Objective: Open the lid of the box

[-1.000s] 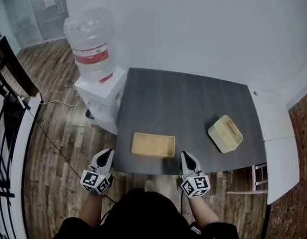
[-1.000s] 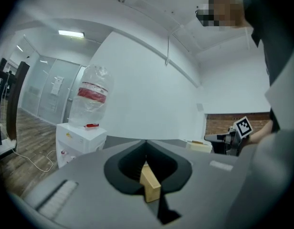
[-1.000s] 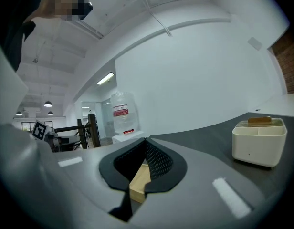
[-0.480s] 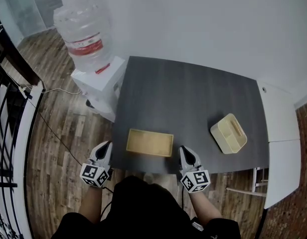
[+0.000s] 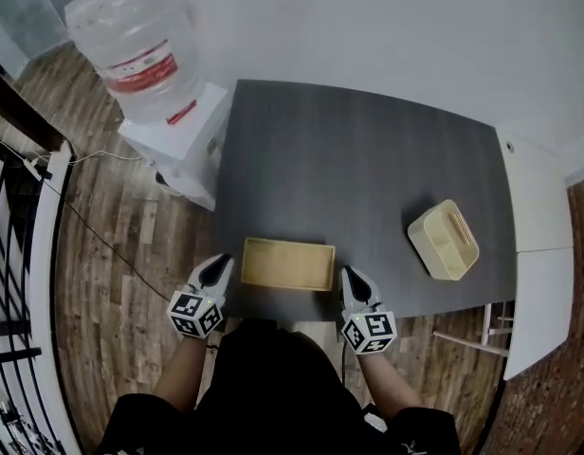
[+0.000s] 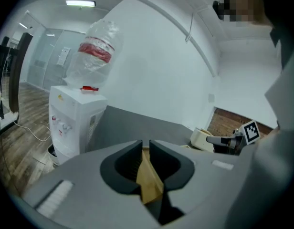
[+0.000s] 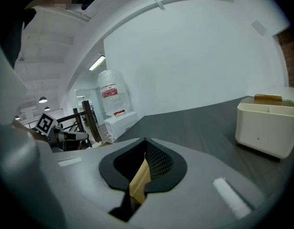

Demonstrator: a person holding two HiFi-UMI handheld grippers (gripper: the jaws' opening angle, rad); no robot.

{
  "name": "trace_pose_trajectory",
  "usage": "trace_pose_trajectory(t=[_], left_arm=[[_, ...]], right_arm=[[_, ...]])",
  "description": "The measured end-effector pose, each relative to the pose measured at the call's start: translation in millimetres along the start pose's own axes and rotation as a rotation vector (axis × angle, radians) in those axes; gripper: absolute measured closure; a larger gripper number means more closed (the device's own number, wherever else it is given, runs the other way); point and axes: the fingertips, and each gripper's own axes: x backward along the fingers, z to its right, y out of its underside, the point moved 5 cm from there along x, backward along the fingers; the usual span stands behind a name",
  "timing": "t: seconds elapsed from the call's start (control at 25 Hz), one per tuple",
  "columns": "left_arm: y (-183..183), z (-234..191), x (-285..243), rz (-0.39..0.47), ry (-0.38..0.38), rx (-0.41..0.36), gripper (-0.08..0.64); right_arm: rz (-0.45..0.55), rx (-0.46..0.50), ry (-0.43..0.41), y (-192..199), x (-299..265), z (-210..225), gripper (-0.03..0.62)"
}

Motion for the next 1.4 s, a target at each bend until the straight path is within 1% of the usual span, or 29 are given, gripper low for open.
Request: trace_pose_trajectory(t=[0.12,0.2,0.36,0.52,0.76,1.04,1.12,1.16,1.24,1.32,1.4], left_arm=[[8,-5,-13,-0.059,0.027,0.048,0.478],[14,-7,-19,-0.093,0.042,0.065,0.463],[23,-6,-26,-0.146,0.071,0.077,0.448],[26,-6,-35,-0.171,0.088,0.07,0.446],[28,-5,-40,-0.182,0.117,0.09,0.446],[28,-2,-41,-0.187,0.132,0.1,0.451],[29,-3,-41,-0.183,0.134,0.117,0.451],[29,-3,-41,-0.18,0.134,0.131,0.451],[29,-4,-40,-0.174,0.13,0.155,0.451],[30,-4,-39,-0.168,0.116,0.156,0.451],[30,-3,-38,-0.167,0.098,0.142,0.453]], right_arm=[[-0.035,-0.017,0.042,8,-4,3,0.588],[-0.057,-0.036,0.058,14,-7,4,0.562],[-0.109,-0.066,0.06,24,-10,1,0.538],[-0.161,-0.093,0.061,33,-16,1,0.495],[-0.188,-0.109,0.066,39,-24,0,0.486],[-0.204,-0.115,0.07,42,-33,-2,0.492],[-0.211,-0.121,0.079,43,-34,0,0.499],[-0.215,-0.122,0.081,44,-34,0,0.508],[-0.218,-0.116,0.079,45,-33,2,0.505],[-0.221,-0.115,0.077,45,-32,3,0.496],[-0.227,-0.137,0.081,46,-31,4,0.492]])
